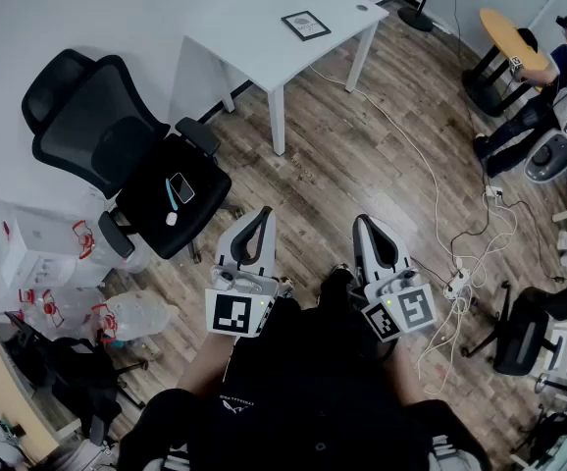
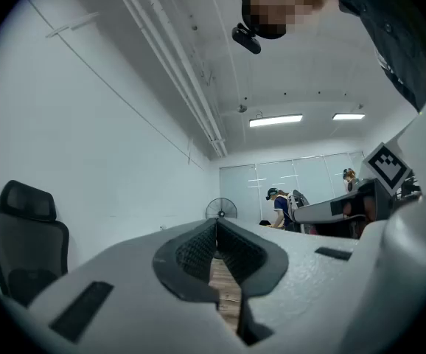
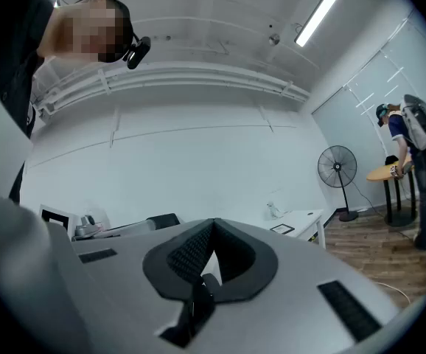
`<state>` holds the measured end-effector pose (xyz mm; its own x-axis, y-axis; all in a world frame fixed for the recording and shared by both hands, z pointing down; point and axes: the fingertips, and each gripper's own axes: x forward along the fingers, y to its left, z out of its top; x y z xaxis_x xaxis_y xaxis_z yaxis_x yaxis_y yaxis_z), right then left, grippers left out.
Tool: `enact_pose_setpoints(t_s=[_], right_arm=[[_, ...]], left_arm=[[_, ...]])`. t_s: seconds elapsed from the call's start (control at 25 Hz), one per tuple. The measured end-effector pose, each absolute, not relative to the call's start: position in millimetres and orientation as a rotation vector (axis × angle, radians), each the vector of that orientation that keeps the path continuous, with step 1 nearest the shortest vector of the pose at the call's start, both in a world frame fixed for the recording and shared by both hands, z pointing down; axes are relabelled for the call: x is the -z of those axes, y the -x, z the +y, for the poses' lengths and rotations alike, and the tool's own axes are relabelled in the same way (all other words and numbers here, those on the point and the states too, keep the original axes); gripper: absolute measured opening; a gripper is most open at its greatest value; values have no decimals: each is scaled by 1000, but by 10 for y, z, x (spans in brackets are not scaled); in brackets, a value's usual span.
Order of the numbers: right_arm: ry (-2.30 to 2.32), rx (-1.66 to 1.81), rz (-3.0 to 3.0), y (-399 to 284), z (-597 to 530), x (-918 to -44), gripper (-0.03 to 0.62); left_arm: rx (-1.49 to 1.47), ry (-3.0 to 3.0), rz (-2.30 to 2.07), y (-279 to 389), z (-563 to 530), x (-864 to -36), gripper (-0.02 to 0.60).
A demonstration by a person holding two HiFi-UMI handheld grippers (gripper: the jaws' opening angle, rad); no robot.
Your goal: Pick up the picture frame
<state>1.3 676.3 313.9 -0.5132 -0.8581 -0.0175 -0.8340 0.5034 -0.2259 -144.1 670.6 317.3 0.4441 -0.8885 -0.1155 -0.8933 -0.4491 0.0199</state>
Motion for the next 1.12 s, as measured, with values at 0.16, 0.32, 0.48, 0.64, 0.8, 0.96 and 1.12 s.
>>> enact_pose_setpoints(t_s=[0.16,0.32,0.48,0.64,0.8,0.96,1.12], right_arm=[[1456,278,2629,105,6642,-3115,-2],[1441,293,2640,97,6602,-3119,-2],[1427,302,2649,59,6513,-3120,-2],[1434,284,2650,-64,6451,-3089,-2],[1466,328,2646,-323,6400,-3177,-2],[1488,369,2634,-562,6324,-3235,-2],[1449,369,2649,-659,6304,-3248,-2]], left_arm=[[-159,2608,1695,1558,6612,-3229,6],[-170,2600,1712,1557,6599,-3211,8],[-180,2579,1739,1523,6540,-3171,6],[-156,2589,1728,1383,6465,-3191,8],[-140,2595,1726,1138,6392,-3190,7],[-102,2594,1733,944,6356,-3206,8],[-84,2580,1743,835,6319,-3232,8]])
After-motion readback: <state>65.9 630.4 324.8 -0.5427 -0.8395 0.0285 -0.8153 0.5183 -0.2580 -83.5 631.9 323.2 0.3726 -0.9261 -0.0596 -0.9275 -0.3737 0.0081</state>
